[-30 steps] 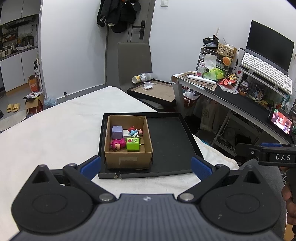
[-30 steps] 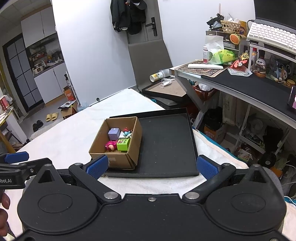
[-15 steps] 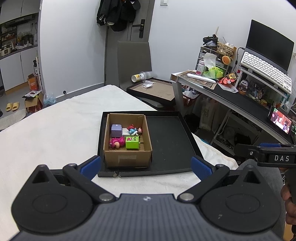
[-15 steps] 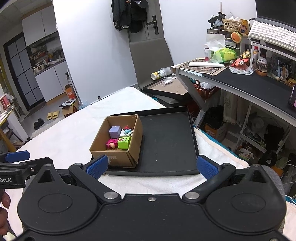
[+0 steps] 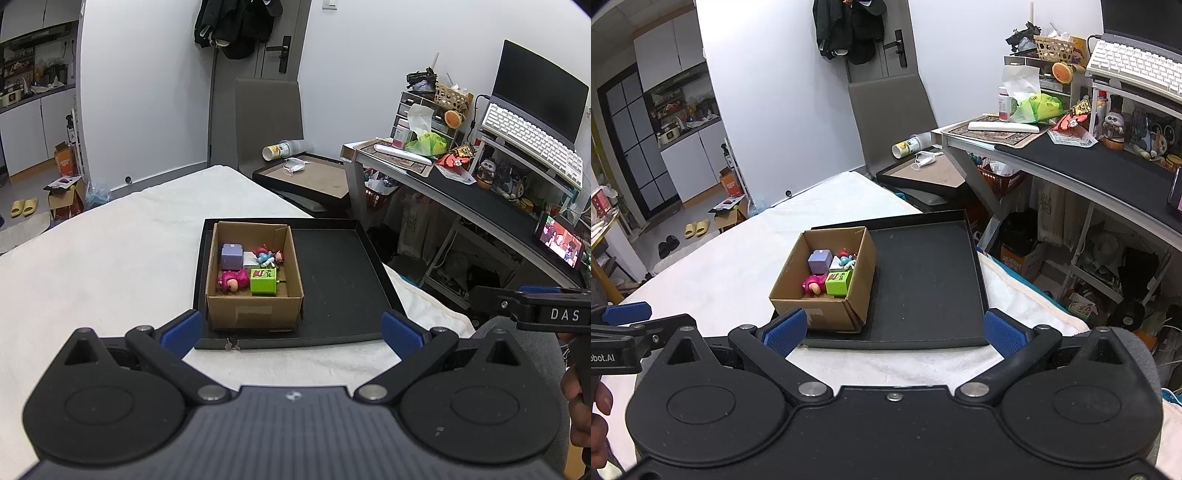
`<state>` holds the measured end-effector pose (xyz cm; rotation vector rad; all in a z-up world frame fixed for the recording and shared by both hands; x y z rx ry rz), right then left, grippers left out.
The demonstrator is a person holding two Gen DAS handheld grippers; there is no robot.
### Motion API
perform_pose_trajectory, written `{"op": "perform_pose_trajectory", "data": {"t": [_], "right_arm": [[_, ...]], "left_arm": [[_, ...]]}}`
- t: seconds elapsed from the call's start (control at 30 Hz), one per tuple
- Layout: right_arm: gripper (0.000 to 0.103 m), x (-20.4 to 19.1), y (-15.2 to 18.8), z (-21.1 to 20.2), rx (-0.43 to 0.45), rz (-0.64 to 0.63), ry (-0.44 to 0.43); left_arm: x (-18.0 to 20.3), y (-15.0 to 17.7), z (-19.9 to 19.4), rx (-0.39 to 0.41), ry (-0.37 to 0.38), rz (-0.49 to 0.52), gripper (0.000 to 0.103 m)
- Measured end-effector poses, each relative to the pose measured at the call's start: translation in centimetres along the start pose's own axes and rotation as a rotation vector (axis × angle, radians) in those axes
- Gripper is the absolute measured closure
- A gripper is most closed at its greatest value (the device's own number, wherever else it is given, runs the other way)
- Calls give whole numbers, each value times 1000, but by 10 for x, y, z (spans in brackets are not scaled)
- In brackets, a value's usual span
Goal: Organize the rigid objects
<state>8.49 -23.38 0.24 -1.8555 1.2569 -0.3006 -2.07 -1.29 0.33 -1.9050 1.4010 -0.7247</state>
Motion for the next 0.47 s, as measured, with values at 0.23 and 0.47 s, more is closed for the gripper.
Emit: {"op": "perform_pose_trajectory", "data": {"t": [0.23, 0.47], "right_arm": [[0, 0, 0, 0, -1, 2, -1], [0, -2, 1, 1, -4, -3, -1]], "left_arm": [[2, 1, -3, 16, 2, 7, 0], [2, 3, -6, 25, 2, 23, 0]]}}
Point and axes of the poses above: each gripper's, at about its wrist camera, not at the fingertips, and z roughly the way its jaws point, x to its right, y to its underside, the point moved 1 cm from there along z, roughly the way its jaws point, and after that the axes turned 7 degrees about -y, right-handed, at the moved point
